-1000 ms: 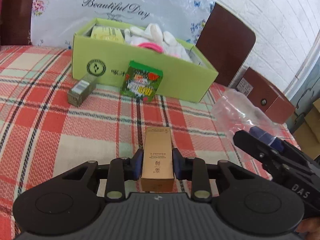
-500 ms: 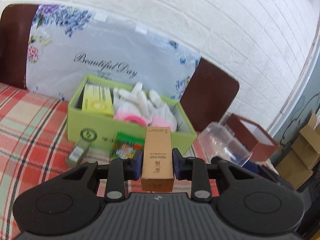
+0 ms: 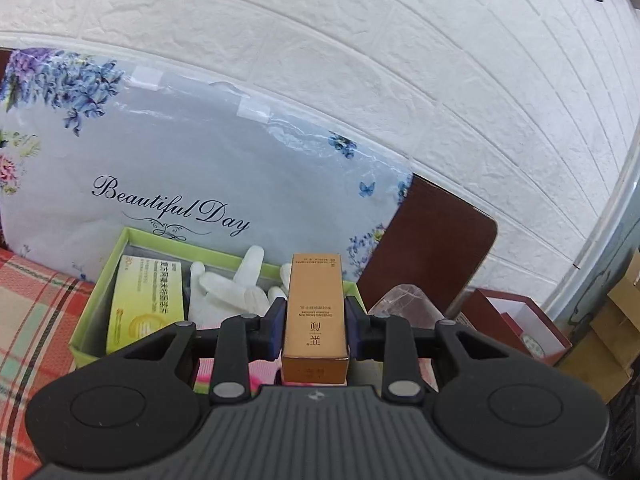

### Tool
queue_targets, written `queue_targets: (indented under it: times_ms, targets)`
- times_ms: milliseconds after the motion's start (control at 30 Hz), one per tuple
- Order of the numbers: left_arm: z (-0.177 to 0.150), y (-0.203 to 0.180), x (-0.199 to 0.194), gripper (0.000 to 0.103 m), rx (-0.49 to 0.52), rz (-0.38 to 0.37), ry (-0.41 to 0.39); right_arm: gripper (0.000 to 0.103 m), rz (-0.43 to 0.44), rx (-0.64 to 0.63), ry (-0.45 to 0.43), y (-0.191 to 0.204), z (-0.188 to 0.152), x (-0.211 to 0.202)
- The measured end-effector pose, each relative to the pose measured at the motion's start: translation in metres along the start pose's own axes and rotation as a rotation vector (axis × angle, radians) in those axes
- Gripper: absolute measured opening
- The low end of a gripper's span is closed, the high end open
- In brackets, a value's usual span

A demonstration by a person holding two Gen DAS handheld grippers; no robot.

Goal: Organize objects
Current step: 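Carry tan box and plastic cup into the lime-green box and open both tools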

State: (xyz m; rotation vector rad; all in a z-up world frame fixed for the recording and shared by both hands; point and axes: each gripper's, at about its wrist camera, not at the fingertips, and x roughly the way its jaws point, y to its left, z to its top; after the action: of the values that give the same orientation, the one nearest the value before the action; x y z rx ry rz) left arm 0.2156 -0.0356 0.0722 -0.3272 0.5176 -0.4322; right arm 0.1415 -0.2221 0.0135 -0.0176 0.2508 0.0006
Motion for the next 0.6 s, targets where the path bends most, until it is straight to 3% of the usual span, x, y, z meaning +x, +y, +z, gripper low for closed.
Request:
queue_targets:
  times_ms: [233,267,300,333,433,600]
  targets:
    - [0.0,0.017,0.055,0.034,0.029,0.013,0.06,0.066,-0.025,-0.024,0.047,0.008,-0.008,0.066]
    - [-0.004,0.02,0.061,0.041,0.038,0.023,0.078,0.07,-0.004,-0.037,0.079,0.009,-0.012,0.075]
    - [-0.009,0.025,0.064,0.054,0.038,0.037,0.093,0.082,0.017,-0.051,0.119,0.011,-0.017,0.083]
    - [-0.014,0.029,0.062,0.058,0.028,0.051,0.092,0.087,0.027,-0.063,0.147,0.012,-0.022,0.086]
    - [-0.027,0.041,0.048,0.065,-0.002,0.058,0.044,0.101,-0.009,-0.099,0.073,0.016,-0.036,0.068]
    - [-0.036,0.044,0.031,0.073,-0.018,0.099,0.051,0.103,-0.032,-0.066,0.042,0.014,-0.041,0.045]
